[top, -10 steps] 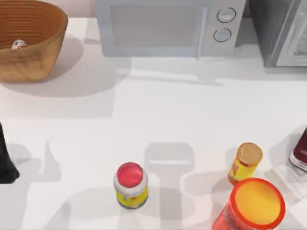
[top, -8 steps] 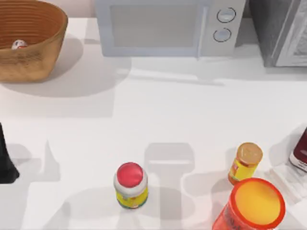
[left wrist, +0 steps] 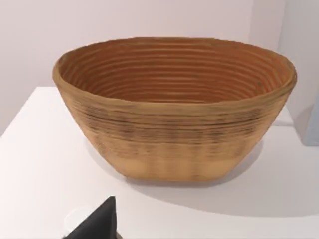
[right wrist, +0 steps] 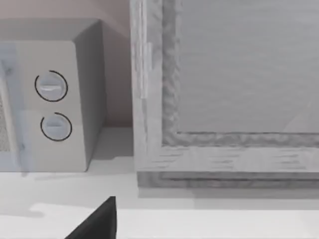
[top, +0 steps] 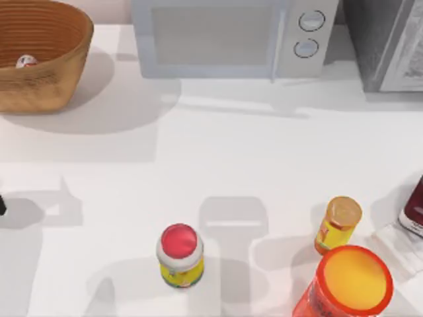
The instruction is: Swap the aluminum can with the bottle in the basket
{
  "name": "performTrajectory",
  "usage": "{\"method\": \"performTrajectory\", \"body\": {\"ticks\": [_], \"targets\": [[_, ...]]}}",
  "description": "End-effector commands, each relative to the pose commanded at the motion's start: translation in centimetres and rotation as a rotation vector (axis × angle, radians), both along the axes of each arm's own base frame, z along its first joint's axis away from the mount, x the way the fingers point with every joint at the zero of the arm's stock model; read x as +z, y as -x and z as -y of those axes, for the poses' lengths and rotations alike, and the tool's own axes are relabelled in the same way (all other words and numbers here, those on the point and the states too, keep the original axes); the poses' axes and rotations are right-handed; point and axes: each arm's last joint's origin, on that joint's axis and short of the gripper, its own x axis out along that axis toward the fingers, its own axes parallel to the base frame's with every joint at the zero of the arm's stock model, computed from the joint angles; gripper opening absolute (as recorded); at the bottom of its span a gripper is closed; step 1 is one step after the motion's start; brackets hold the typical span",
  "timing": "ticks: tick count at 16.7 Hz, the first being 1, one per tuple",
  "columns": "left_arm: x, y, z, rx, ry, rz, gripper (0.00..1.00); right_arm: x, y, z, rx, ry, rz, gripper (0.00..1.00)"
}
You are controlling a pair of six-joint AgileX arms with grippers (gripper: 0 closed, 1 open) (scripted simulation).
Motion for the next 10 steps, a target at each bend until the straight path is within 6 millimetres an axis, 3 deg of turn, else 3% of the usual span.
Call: {"method": "performTrajectory", "body": {"ticks": [3, 5, 10], "targets": [[4.6, -2.4, -0.3, 0.006, 0.001, -0.128, 1.0, 0.0, 0.0, 0.0, 0.0, 0.0, 0.0, 1.0], [7.7, -5.0, -0.7, 0.005, 0.004, -0.223, 1.0, 0.0, 0.0, 0.0, 0.0, 0.0, 0.0, 1.0], [13.5, -14.7, -1.8, -0.006, 0.016, -0.472, 1.0, 0.0, 0.0, 0.0, 0.0, 0.0, 0.0, 1.0]]}}
